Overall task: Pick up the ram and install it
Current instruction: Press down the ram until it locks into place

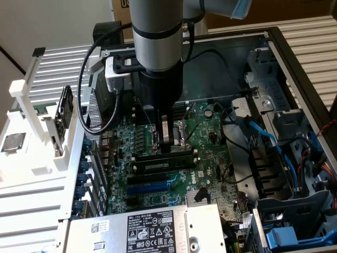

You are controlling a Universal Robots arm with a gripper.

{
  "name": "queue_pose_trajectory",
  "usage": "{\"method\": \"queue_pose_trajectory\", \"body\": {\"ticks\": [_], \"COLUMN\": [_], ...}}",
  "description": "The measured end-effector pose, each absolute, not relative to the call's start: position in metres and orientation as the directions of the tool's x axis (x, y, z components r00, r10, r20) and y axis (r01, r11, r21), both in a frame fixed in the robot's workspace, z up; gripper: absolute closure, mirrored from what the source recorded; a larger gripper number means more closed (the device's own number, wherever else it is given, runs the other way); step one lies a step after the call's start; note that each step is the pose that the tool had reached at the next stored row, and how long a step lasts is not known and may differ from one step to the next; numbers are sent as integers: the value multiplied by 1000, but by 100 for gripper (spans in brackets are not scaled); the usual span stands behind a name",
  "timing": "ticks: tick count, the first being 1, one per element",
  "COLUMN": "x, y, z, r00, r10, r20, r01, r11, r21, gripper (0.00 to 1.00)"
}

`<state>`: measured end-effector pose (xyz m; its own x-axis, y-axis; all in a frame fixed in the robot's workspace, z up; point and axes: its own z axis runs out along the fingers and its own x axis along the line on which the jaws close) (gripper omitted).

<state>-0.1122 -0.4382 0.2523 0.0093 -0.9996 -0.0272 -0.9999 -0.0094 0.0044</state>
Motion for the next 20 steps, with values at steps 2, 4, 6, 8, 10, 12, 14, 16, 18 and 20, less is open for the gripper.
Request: {"method": "queue_pose_trajectory", "body": {"ticks": [2, 4, 6, 8, 10, 12, 14, 16, 18, 20], "x": [-112, -112, -112, -112, -112, -112, -112, -112, -112, -112], "y": [-438, -438, -438, -438, -438, -438, -438, -438, -438, -438], "z": [254, 254, 254, 254, 254, 254, 254, 254, 254, 254], "r00": [9, 9, 9, 8, -30, -60, -102, -129, -196, -222], "r10": [-1000, -1000, -1000, -1000, -999, -998, -994, -991, -980, -975], "r20": [-28, -28, -28, -28, -28, -28, -28, -28, -28, -28], "r01": [-1000, -1000, -1000, -1000, -1000, -998, -995, -992, -981, -975], "r11": [-9, -9, -9, -8, 30, 60, 102, 129, 196, 222], "r21": [4, 4, 4, 4, 4, 4, 4, 4, 5, 4], "gripper": [89, 89, 89, 89, 89, 89, 89, 89, 89, 89]}}
